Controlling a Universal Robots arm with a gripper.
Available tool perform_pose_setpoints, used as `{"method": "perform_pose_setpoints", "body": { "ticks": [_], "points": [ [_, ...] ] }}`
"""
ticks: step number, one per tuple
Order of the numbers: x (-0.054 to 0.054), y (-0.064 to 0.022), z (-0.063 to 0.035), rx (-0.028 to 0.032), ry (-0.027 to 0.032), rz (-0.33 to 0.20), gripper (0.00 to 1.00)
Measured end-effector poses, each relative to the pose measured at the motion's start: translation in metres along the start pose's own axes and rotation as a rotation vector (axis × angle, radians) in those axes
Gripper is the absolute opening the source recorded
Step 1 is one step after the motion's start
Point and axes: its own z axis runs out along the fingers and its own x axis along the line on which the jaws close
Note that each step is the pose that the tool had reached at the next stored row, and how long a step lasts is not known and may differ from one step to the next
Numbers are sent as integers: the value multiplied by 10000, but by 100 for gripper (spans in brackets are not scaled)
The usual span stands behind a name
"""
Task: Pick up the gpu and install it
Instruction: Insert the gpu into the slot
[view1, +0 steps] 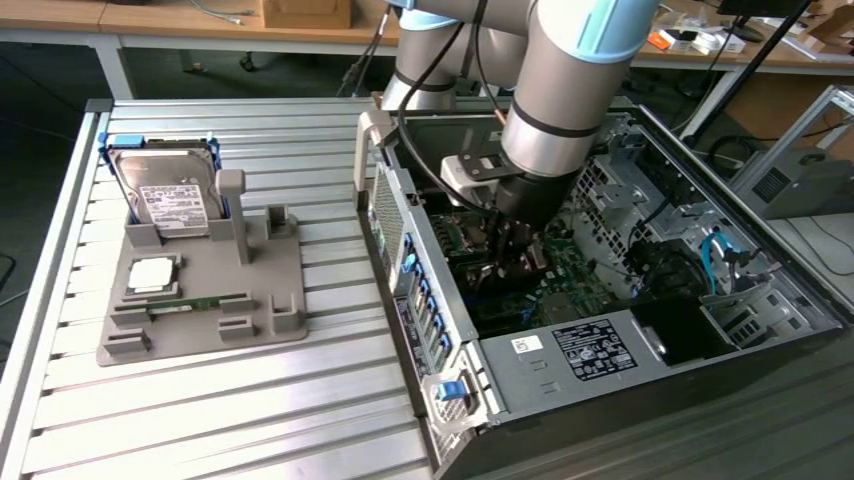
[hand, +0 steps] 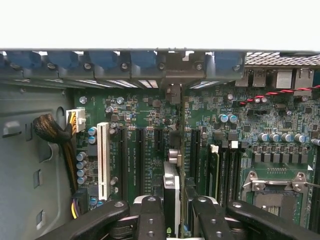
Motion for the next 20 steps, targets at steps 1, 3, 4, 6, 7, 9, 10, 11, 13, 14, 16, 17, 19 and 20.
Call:
{"method": "perform_pose_setpoints", "body": {
  "ticks": [1, 3, 4, 6, 7, 9, 10, 11, 13, 14, 16, 17, 19, 20],
  "points": [
    [-2, 0, 2, 1, -1, 0, 27],
    [-6, 0, 5, -1, 2, 0, 27],
    [-8, 0, 7, 0, 1, 0, 27],
    [-11, 0, 7, 0, 1, 0, 27],
    [-12, 0, 8, -1, 0, 0, 27],
    [-17, 1, 10, -1, 1, 1, 27],
    [-18, 1, 11, -1, 2, 0, 27],
    [-18, 0, 12, -1, 2, 0, 27],
    [-18, 1, 13, -1, 2, 0, 27],
    [-18, 1, 15, -1, 2, 0, 27],
    [-20, 1, 18, -2, 3, 0, 27],
    [-20, 1, 19, -2, 3, 0, 27],
    [-21, 1, 22, -1, 3, 1, 27],
    [-21, 1, 23, -1, 2, 0, 27]
  ]
}}
